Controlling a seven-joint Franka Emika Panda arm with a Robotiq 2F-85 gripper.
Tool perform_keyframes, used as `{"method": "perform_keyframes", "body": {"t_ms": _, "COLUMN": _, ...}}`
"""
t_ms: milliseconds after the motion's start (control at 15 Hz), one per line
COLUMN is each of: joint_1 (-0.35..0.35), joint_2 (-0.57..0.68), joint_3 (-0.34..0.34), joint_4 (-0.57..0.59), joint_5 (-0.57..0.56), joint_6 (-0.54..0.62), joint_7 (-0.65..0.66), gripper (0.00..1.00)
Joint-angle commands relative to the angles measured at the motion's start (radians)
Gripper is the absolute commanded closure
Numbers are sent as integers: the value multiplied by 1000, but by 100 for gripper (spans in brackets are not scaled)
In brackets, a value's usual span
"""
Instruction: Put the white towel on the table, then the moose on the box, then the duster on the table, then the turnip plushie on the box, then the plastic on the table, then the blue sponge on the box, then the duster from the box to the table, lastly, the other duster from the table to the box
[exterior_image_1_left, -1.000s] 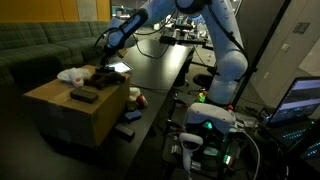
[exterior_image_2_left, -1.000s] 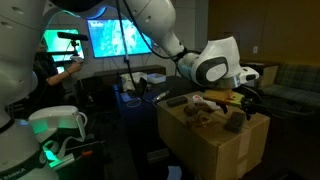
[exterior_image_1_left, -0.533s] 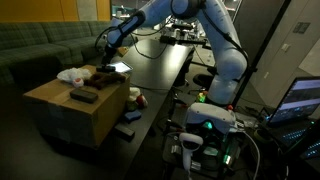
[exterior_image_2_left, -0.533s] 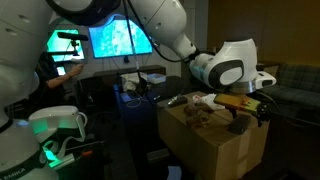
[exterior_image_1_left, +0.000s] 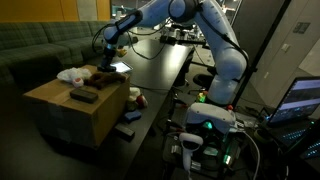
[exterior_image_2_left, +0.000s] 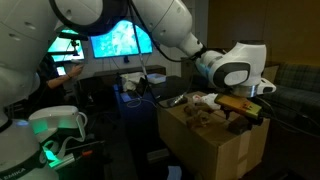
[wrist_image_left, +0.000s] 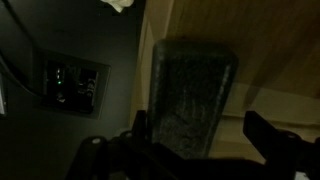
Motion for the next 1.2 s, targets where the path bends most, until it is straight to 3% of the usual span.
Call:
{"method": "perform_keyframes", "body": {"t_ms": 0, "joint_1": -4, "joint_2": 41, "joint_3": 8, "joint_4": 73, "joint_5": 41, "joint_6": -68, "joint_7": -52, "gripper": 14}}
{"method": "perform_keyframes", "body": {"t_ms": 67, "joint_1": -5, "joint_2": 41, "joint_3": 8, "joint_4": 78, "joint_5": 44, "joint_6": -76, "joint_7": -59, "gripper": 26}}
{"method": "perform_keyframes", "body": {"t_ms": 333, "joint_1": -7, "joint_2": 30, "joint_3": 6, "joint_4": 83, "joint_5": 55, "joint_6": -97, "joint_7": -71, "gripper": 58}}
{"method": "perform_keyframes", "body": {"t_ms": 467, "joint_1": -8, "joint_2": 16, "joint_3": 5, "joint_4": 69, "joint_5": 58, "joint_6": -85, "joint_7": -80, "gripper": 69}}
{"method": "perform_keyframes", "body": {"t_ms": 800, "joint_1": -4, "joint_2": -37, "joint_3": -6, "joint_4": 12, "joint_5": 51, "joint_6": -30, "joint_7": -83, "gripper": 69}}
{"method": "perform_keyframes", "body": {"t_ms": 1133, "joint_1": -16, "joint_2": -154, "joint_3": -27, "joint_4": -154, "joint_5": 41, "joint_6": 151, "joint_7": -82, "gripper": 69}}
